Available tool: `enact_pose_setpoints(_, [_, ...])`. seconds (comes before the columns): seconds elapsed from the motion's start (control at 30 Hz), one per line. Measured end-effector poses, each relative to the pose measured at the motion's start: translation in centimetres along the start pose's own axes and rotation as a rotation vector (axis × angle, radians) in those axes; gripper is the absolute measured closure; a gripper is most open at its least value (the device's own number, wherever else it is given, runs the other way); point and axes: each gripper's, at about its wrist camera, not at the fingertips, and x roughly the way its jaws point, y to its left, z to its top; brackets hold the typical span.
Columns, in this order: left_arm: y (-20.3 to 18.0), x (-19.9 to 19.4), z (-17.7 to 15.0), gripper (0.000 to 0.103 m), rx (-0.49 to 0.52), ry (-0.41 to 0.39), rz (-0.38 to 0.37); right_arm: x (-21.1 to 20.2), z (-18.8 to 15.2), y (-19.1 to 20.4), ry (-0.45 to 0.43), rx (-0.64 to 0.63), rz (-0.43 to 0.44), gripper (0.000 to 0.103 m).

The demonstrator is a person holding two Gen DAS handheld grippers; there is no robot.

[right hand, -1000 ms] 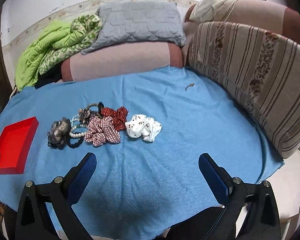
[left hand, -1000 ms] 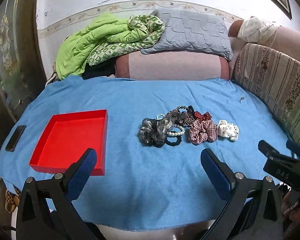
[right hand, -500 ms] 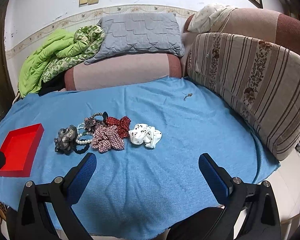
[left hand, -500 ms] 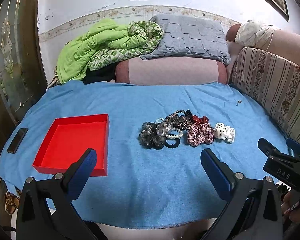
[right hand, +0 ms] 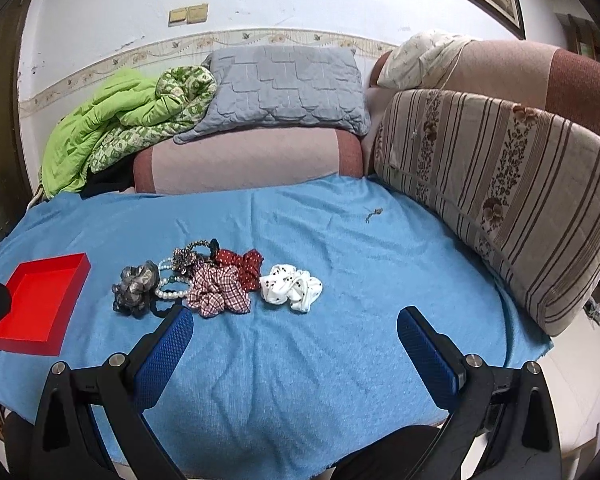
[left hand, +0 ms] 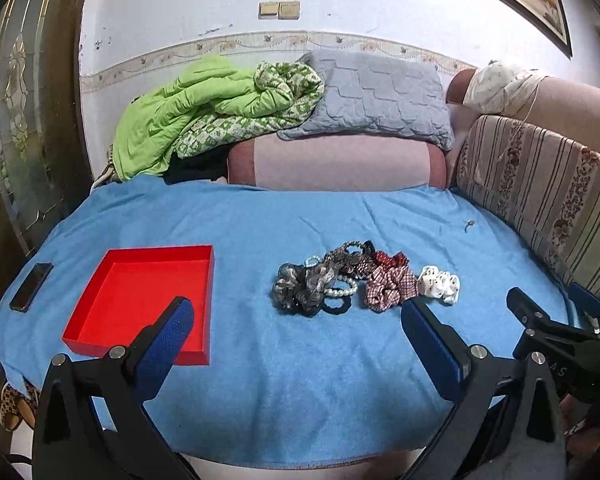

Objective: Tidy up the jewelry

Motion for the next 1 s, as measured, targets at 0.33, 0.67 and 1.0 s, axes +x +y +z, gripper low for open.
enact_pose_setpoints(0.33, [-0.41,-0.89,-0.09,0.0,0.025,-0.067,-0.004,-0.62,-0.02,0.22,-0.037,-0.007,0.0,0.0])
enact_pose_setpoints(0.67, [-0.22,-0.45,-0.25,0.0,0.017,-0.051,-0.005,-0.67,0.0,-0.09,-0.049,0.002,-0.005,0.0])
enact_pose_setpoints(1.0, [-0.34,-0.09,-0.63,0.0,0.014,-0.045,-0.003,-0.32,-0.28,-0.34,-0.047,0.015,-0.004,0.0])
